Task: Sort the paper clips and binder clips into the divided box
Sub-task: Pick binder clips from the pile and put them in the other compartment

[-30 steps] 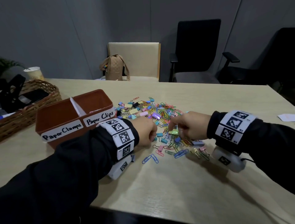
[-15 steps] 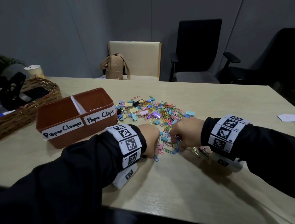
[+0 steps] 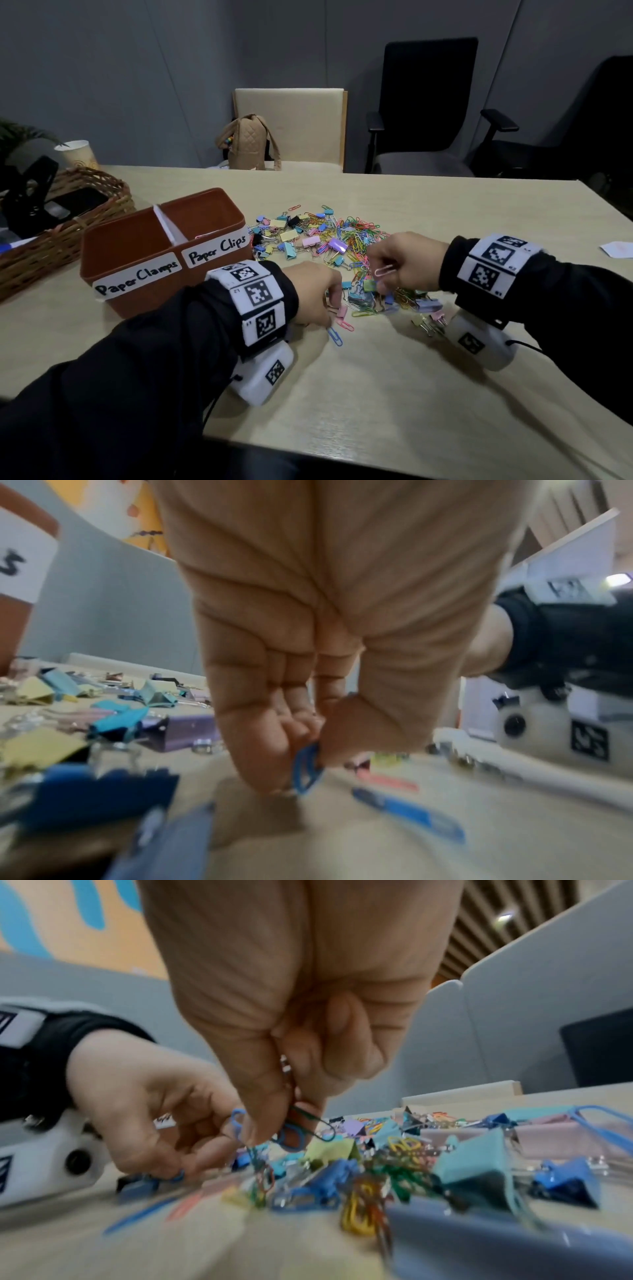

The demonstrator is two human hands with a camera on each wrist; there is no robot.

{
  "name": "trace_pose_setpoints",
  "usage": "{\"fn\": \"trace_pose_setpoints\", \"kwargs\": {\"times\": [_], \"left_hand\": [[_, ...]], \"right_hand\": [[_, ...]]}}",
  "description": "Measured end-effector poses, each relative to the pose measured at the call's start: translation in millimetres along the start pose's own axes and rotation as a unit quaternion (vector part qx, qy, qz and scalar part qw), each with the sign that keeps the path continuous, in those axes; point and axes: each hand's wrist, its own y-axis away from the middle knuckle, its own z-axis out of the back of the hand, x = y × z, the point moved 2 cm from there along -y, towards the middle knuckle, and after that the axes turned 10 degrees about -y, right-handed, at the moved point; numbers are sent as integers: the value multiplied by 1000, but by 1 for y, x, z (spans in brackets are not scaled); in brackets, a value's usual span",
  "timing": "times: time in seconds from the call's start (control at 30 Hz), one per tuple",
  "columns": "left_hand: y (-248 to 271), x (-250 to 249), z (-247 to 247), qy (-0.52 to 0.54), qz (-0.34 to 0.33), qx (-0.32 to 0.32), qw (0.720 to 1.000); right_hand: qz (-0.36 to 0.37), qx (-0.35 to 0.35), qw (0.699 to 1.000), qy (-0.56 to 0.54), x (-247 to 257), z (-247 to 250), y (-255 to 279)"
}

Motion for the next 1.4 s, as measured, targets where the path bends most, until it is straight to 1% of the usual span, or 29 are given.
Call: {"fn": "trace_pose_setpoints", "kwargs": {"times": [0.1,0.13,0.23,0.3,0.37,0.43,0.47,0.53,0.6,0.67,0.7,0.8,0.87,0.97,1.03,1.1,1.23,1.33,1.4], "left_hand": [[2,3,5,39,19,10,999],[3,3,4,52,23,15,998],[4,3,-1,74,33,26,996],[4,1,0,76,25,21,997],[3,-3,3,78,6,11,997],[3,-8,3,116,-13,2,993],[3,-9,2,131,-21,-1,991],[5,-11,-1,134,-41,-4,990],[8,-13,-2,76,-74,-13,994],[10,-13,-3,-12,-96,-8,995],[10,-13,-3,-37,-94,-1,995],[2,-11,-3,-65,-88,-20,994],[0,-11,-2,-71,-78,-41,994],[-2,-9,-3,-74,-72,-51,993],[-4,-11,-3,-81,-76,-52,992],[-6,-12,-2,-86,-82,-53,991],[-8,-13,-5,-110,-89,-51,989],[-11,-15,-8,-134,-91,-36,986],[-11,-14,-6,-122,-92,-32,988]], "right_hand": [[-30,-17,992,-118,-6,8,-1],[-42,-15,991,-128,-7,9,-2],[-75,5,993,-86,-9,10,-2],[-99,16,989,-111,-11,9,-1],[-128,13,970,-205,-15,7,-2],[-160,-3,936,-314,-17,3,-2],[-169,-13,921,-352,-17,1,-2],[-171,-27,906,-386,-16,0,-2],[-162,-31,906,-390,-14,0,-2],[-152,-28,920,-360,-13,3,-2],[-142,-22,934,-326,-11,5,-1],[-87,-7,985,-147,-6,9,6],[-61,17,998,-28,-3,5,11],[-74,53,991,102,-1,-7,14],[-85,63,983,150,0,-13,13],[-79,65,976,193,4,-16,11],[-54,85,968,228,10,-23,8],[-39,100,962,250,10,-29,8],[-38,95,963,249,9,-29,9]]}}
